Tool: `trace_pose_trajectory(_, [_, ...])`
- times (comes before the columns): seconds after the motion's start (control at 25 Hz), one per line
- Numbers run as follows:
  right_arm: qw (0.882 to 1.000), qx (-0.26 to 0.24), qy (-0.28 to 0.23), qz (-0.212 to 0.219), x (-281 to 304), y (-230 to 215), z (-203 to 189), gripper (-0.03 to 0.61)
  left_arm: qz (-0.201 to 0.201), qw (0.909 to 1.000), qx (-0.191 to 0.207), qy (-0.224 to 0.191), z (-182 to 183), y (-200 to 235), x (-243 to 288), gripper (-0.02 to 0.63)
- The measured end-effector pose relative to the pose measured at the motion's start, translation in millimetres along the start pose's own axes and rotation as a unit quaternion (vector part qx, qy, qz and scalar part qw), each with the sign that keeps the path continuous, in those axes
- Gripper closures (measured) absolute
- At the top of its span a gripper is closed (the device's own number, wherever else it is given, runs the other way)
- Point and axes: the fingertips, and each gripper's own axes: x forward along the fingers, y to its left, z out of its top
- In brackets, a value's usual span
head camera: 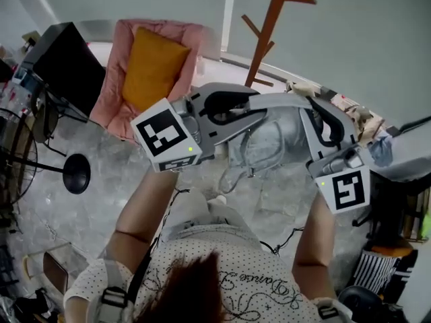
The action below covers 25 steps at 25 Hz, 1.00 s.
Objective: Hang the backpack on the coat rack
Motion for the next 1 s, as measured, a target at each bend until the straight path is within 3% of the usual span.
trace_pose_trajectory(0.2, [1.0, -0.004, -0.009, -0.002, 20.5, -27.8, 2.4, 0.528, 0.004, 0.9997, 0.023, 0.0, 12.3, 27.0, 13.3, 0.518])
trace_pose_trajectory(0.56, [0.999, -0.019, 0.003, -0.048, 60.2, -82.9, 1.3, 0.529, -0.015, 0.9987, 0.047, -0.009, 36.1, 90.1, 43.3, 0.518])
trace_pose_trajectory(0.72, [0.996, -0.052, 0.017, -0.067, 80.0, -106.7, 0.9, 0.531, -0.032, 0.9981, 0.051, -0.017, 48.5, 119.9, 55.0, 0.519])
trace_pose_trajectory(1.0, [0.988, -0.074, 0.03, -0.135, 113.1, -146.5, 8.5, 0.532, -0.064, 0.996, 0.058, -0.025, 61.4, 166.4, 73.9, 0.52])
